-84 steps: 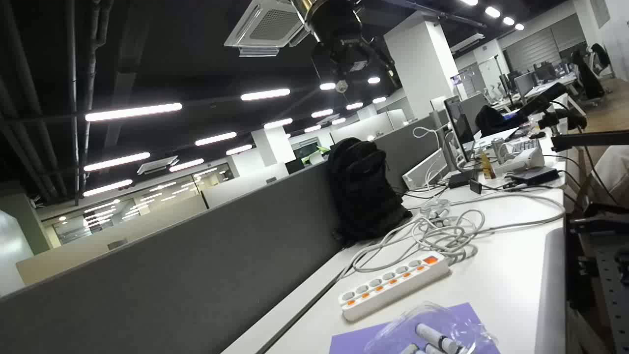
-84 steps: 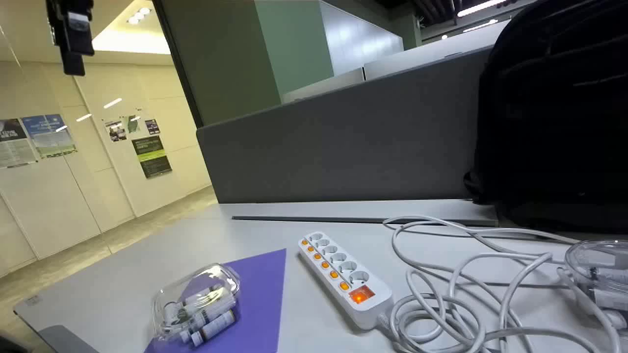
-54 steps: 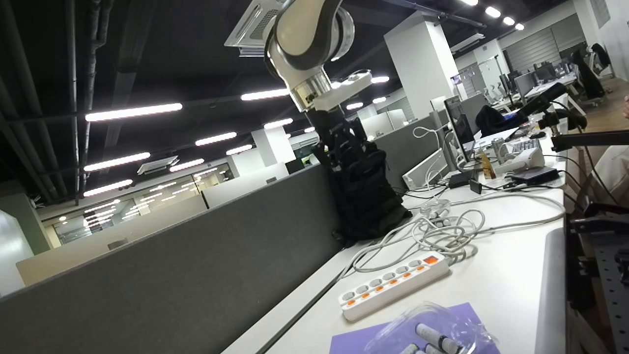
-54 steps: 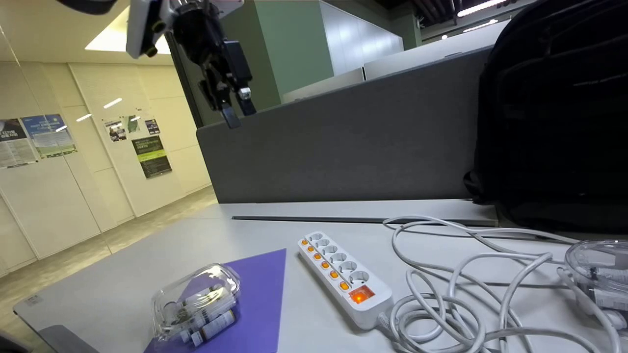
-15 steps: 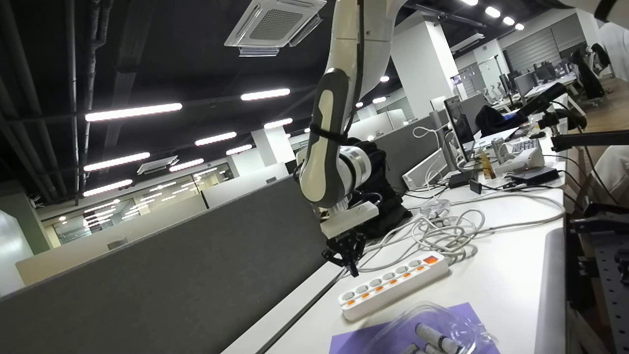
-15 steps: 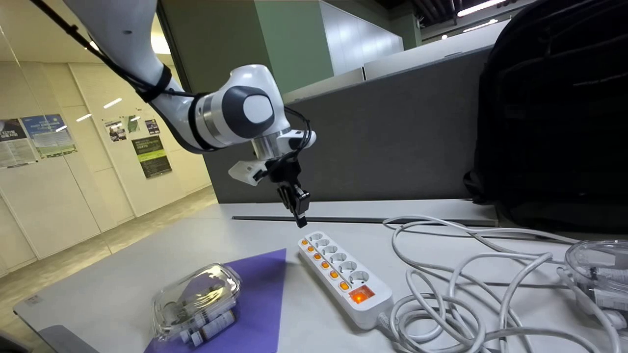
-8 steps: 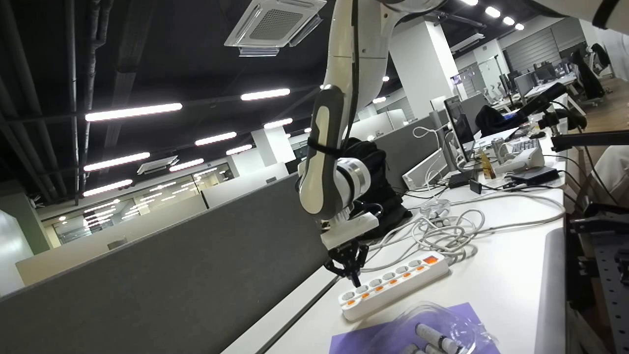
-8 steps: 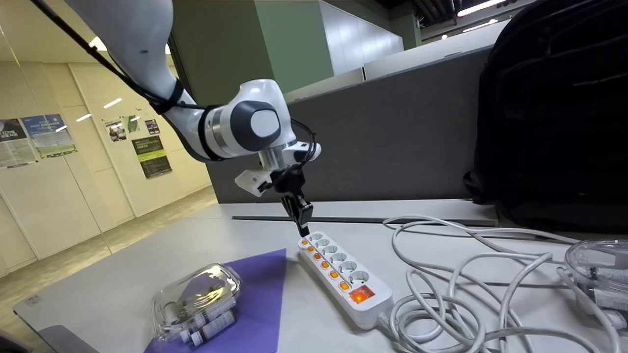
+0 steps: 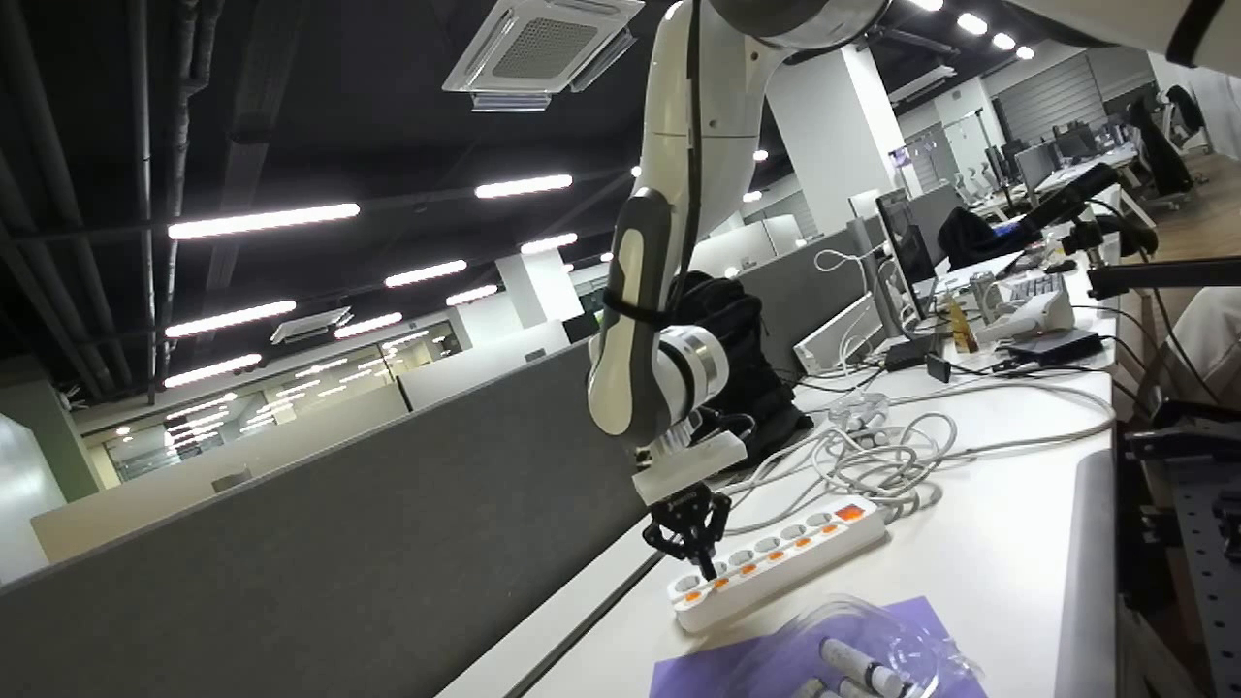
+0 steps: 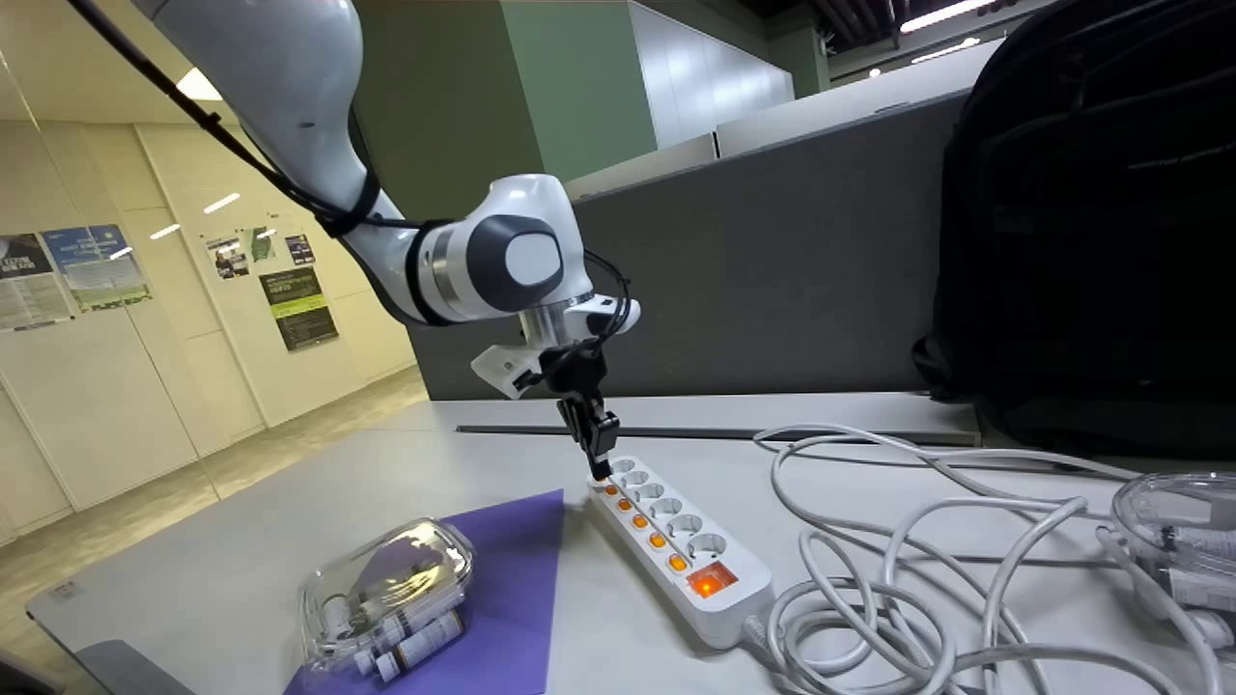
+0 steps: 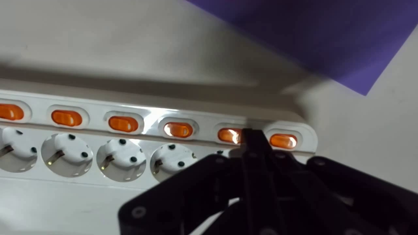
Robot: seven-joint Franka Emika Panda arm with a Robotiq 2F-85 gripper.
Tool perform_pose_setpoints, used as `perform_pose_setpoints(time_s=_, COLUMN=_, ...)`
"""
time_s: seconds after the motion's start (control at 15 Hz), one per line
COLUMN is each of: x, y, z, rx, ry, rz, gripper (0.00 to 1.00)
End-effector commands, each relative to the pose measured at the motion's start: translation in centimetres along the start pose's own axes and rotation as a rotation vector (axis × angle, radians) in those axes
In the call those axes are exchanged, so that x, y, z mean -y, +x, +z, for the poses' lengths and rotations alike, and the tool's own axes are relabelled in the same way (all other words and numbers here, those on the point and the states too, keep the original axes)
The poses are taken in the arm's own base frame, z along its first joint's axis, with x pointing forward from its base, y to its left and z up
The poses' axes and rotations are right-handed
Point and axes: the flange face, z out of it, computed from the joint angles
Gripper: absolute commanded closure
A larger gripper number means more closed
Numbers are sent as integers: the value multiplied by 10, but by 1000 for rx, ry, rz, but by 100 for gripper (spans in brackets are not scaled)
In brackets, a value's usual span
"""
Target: Turn on the second switch from the left
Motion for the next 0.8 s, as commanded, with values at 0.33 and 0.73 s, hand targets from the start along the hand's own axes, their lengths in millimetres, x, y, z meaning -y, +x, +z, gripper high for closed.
perform_pose_setpoints(time_s=0.33, x=2, y=8, z=8, rx=36, ry=-10, rz=37, gripper=100)
perform_pose_setpoints(time_s=0.73, x=-3, y=11, z=16, rx=51, ry=-15, rz=61, gripper=100)
